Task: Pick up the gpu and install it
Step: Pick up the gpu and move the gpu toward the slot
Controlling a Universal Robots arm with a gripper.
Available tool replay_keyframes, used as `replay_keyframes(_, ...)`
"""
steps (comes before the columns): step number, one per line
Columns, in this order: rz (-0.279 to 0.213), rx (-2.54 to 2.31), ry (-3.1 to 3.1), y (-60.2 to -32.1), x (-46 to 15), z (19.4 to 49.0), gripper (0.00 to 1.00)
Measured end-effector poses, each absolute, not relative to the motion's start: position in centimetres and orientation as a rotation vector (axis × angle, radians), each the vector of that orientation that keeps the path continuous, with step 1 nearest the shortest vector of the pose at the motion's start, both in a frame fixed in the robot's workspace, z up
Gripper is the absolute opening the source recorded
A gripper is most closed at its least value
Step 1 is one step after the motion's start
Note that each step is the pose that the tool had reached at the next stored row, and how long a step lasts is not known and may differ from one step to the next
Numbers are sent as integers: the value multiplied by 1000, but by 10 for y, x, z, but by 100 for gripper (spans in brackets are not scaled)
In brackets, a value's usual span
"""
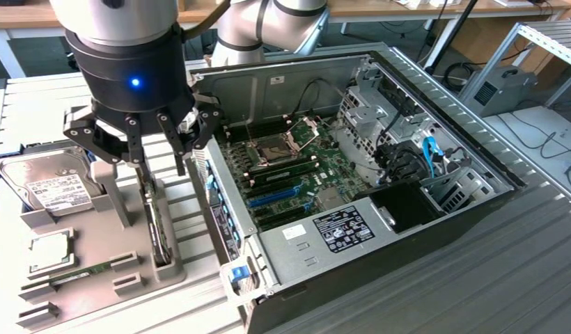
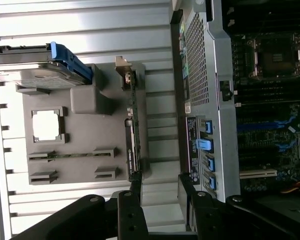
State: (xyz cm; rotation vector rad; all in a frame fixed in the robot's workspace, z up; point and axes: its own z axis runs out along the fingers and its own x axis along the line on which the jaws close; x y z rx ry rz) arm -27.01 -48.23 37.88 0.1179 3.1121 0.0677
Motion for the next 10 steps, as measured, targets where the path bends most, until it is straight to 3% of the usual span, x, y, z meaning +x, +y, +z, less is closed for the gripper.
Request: replay_keyframes(10, 68, 118, 3112, -482, -270, 376, 42)
